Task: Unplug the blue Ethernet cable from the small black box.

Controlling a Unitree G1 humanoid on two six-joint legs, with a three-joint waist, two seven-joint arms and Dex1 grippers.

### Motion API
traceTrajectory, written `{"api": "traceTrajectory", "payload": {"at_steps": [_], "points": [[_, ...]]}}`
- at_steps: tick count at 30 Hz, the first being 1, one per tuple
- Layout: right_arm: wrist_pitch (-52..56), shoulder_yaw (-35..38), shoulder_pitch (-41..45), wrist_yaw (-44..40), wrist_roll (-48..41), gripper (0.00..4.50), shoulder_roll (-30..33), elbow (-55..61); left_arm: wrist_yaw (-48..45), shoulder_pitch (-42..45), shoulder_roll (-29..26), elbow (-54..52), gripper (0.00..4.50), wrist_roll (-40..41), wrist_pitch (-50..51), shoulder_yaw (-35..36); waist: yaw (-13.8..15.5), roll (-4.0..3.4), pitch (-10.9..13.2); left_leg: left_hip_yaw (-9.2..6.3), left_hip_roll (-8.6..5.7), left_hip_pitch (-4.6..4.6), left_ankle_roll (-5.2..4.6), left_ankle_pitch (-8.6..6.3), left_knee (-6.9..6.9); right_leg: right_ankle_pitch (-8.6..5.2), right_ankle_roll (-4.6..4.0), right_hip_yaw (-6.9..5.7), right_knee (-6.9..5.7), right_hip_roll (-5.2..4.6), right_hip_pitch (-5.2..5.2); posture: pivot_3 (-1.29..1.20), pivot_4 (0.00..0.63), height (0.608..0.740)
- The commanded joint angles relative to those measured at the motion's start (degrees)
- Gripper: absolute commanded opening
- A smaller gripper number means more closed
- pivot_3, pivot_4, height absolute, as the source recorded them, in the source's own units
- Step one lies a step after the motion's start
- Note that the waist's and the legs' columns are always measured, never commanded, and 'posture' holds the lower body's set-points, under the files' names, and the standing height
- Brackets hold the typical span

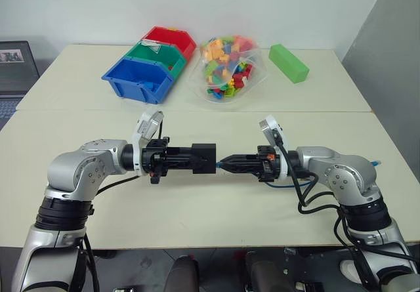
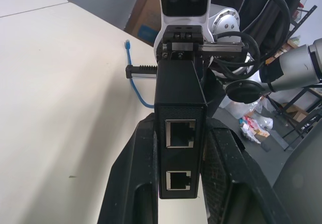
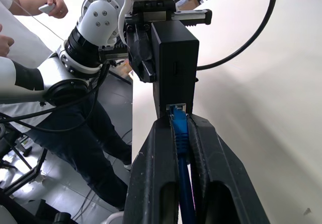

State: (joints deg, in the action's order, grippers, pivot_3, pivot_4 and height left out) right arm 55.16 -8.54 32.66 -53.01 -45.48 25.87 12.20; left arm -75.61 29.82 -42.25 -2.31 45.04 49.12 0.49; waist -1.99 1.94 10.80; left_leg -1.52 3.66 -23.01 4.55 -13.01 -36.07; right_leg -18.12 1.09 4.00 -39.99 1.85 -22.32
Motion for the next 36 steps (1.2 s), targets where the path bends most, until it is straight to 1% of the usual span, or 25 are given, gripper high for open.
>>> {"api": "traceTrajectory", "payload": {"at_steps": [1,9,12,15,20,21,25,28,32,36], "points": [[-1.2,-0.48,-0.28,-1.94,1.18,0.01,1.96,1.24,-0.03,0.54,-0.52,-0.6,0.77,1.18,0.07,2.16,0.0,0.0,0.0,0.0,0.0,0.0,0.0,0.0,0.0,0.0,0.0,0.0,0.0,0.0,0.0,0.0,0.15,0.74],[-2.06,0.86,-2.11,-3.66,1.84,0.01,6.19,0.48,-0.3,-0.49,-2.14,-0.31,0.77,0.73,-0.07,3.2,0.0,0.0,0.0,0.0,0.0,-0.01,0.0,0.0,0.01,0.0,0.0,0.01,0.02,0.0,0.0,0.0,0.15,0.74],[-1.99,1.49,-2.68,-3.56,1.48,0.01,6.82,0.8,-0.15,-0.78,-2.48,-0.27,0.77,0.8,-0.23,3.4,0.0,0.0,0.0,0.0,0.0,-0.01,0.0,0.0,0.0,0.0,0.0,0.01,0.02,0.0,0.0,0.0,0.15,0.74],[-1.82,2.1,-2.94,-3.13,0.87,0.01,6.84,1.31,0.03,-0.85,-2.6,-0.22,0.77,0.81,-0.39,3.38,0.0,0.0,0.0,0.0,0.0,0.0,0.0,0.0,0.0,0.0,0.0,0.01,0.02,0.0,0.0,0.0,0.15,0.74],[-0.33,3.68,-1.72,0.18,-2.64,0.01,3.92,2.75,-0.01,-0.84,-1.9,-0.93,0.77,0.97,-0.61,2.39,0.0,0.0,0.0,-0.01,0.0,0.0,0.0,0.0,0.0,0.0,0.0,0.0,0.02,0.0,0.0,0.0,0.15,0.74],[-0.4,3.96,-1.49,0.83,-3.07,0.36,3.31,2.79,-0.11,-0.91,-1.8,-1.18,0.77,1.03,-0.63,2.13,0.0,0.0,0.0,-0.01,0.0,0.0,0.0,0.0,0.01,0.0,0.0,0.0,0.02,0.0,0.0,0.0,0.15,0.74],[0.53,5.54,-0.75,3.19,-5.26,1.24,1.68,3.38,0.07,-1.19,-1.25,-1.86,0.77,1.25,-0.61,1.57,-0.01,0.0,0.01,0.0,0.0,-0.01,0.0,0.0,0.01,0.0,0.0,0.01,0.02,0.0,-0.01,0.0,0.15,0.74],[1.4,6.68,-1.13,4.23,-5.96,2.02,1.56,4.01,-0.1,-1.39,-0.99,-2.07,0.77,1.34,-0.77,1.55,-0.01,0.0,0.01,0.01,0.0,-0.01,0.0,0.0,0.01,0.0,0.0,0.01,0.02,0.0,-0.01,0.0,0.15,0.74],[2.0,6.59,-3.25,5.13,-6.07,2.04,1.99,5.17,-0.55,-1.64,-0.92,-2.11,0.77,1.71,-0.8,1.7,-0.01,0.0,0.01,0.01,0.0,-0.01,0.0,0.0,0.02,0.0,0.0,0.02,0.02,0.0,-0.01,0.0,0.15,0.74],[1.59,5.64,-4.81,6.35,-5.76,2.04,0.51,5.75,-0.92,-1.37,-0.5,-1.56,0.77,2.57,-0.37,2.04,0.0,0.0,0.01,0.0,0.0,-0.02,-0.01,0.0,0.03,0.0,0.0,0.01,0.03,0.0,-0.01,0.0,0.15,0.74]]}}
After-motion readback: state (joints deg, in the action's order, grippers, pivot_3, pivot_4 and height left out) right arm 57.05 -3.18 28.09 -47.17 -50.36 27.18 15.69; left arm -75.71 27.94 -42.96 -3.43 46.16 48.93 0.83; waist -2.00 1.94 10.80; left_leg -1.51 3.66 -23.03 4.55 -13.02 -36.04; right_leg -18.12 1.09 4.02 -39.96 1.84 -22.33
